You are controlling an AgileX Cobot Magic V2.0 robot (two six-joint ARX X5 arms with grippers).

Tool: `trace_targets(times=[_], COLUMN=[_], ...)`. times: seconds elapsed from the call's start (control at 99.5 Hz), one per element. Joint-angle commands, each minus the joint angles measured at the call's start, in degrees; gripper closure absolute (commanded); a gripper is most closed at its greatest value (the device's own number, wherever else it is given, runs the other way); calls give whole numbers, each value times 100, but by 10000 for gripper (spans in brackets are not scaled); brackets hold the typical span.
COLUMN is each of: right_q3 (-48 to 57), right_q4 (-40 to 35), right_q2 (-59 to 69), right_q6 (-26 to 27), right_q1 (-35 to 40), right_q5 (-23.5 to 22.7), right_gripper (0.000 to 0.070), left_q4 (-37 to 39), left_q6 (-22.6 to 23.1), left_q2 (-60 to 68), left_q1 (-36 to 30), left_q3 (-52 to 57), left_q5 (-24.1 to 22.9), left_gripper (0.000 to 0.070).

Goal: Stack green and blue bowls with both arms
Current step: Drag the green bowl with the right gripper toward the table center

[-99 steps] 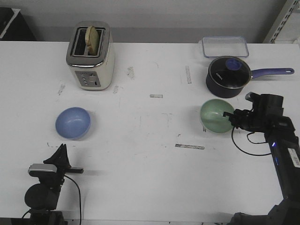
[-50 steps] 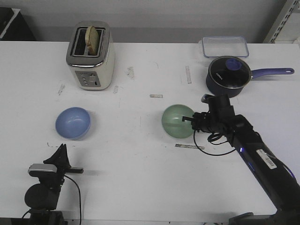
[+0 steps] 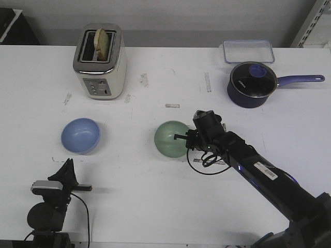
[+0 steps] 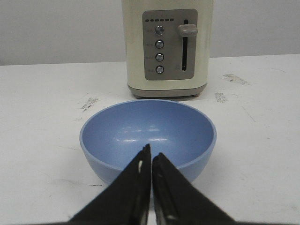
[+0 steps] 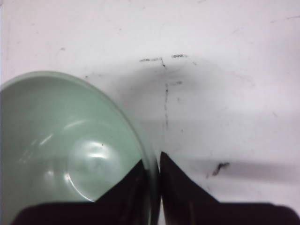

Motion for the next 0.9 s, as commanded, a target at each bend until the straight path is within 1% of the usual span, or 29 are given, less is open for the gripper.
trace_targets(times=[0.0,0.422,0.513,0.543,0.644,0.754,0.794,0.824,0.895], right_q3=[52,52,52,52,52,52,52,52,52], right_q4=[114,166,166,166,162,166,166,166,166], right_q2=[175,452,455,455,455,452,452,446,385], right_q6=[214,229,225,219,212,210,201,181,140], right_q1=[66,114,114,114,118,173,190,195,195], right_q5=[17,39,35,33,28,35,42,44,94], right_gripper=[688,687,676,655,548,538,516,474,337], left_q4=[87,87,90,87,87,90,87,87,90], left_q6=[24,22,22,22,22,22,24,22,24], left_q2=[-9,-9,-9,-9,-9,-9,-9,-9,-9], left_q1=[-4,-4,-4,-4,-4,-4,-4,-4,-4], left_q3=[-125,-125,-125,-125,-125,-125,-125,-125,-125], left_q5=[-2,-2,-2,-2,-2,-2,-2,-2,-2], left_gripper=[698,698,698,698,698,698,698,698,698])
